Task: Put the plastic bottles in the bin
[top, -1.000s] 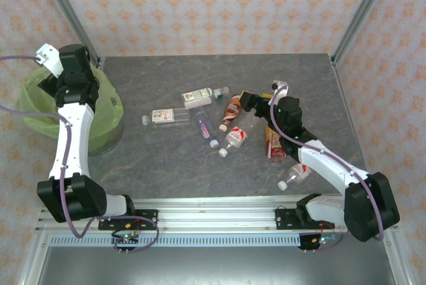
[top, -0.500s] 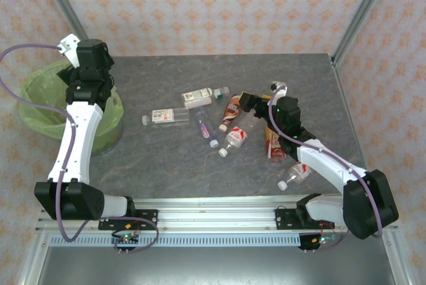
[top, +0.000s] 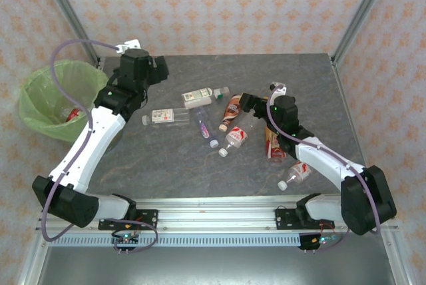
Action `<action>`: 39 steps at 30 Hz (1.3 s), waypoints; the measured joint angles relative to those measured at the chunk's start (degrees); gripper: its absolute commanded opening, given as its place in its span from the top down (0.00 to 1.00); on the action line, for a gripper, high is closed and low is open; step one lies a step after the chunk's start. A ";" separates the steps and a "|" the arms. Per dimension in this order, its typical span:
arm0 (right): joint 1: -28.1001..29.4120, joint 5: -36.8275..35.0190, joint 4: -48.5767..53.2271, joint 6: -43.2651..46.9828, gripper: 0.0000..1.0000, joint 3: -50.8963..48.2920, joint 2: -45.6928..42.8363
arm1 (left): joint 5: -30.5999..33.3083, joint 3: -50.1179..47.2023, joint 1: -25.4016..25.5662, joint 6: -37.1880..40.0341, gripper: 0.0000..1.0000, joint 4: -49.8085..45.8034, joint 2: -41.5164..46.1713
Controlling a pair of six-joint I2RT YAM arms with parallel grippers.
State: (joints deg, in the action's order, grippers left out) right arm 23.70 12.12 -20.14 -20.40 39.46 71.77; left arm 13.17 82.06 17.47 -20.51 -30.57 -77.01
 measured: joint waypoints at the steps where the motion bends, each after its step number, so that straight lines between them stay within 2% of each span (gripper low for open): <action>1: 0.00 -0.15 0.17 -0.11 0.01 0.00 0.00 | -1.01 -0.07 0.07 -0.92 0.00 -0.59 -0.22; 4: 0.00 -0.42 0.85 -0.59 0.01 0.00 0.02 | -4.04 -2.16 0.07 -6.36 0.00 -2.05 -0.37; 9: 0.02 -0.83 1.33 -1.11 0.01 0.02 0.15 | -7.30 -12.13 0.37 -21.35 0.00 -2.12 0.66; 15: 0.00 -1.07 1.51 -2.38 0.01 0.02 0.92 | -6.71 -20.79 2.43 -42.18 0.00 -2.69 2.82; 21: 0.00 -1.75 2.86 -3.02 0.01 0.02 0.92 | -6.71 -21.27 3.43 -56.11 0.00 -3.08 2.54; 30: 0.00 -3.82 5.86 -2.93 0.01 0.02 -0.79 | -4.79 -20.15 4.28 -65.11 0.00 -5.75 -3.89; 39: 0.00 -4.24 6.60 -2.49 0.01 0.09 -0.83 | -5.27 -12.61 4.28 -66.66 0.00 -8.52 -16.13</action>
State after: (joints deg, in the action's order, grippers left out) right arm 23.70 7.88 -13.54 -22.90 39.55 70.94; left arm 7.90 69.45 21.76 -87.18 -39.09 -93.14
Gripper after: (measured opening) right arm 0.992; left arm 0.998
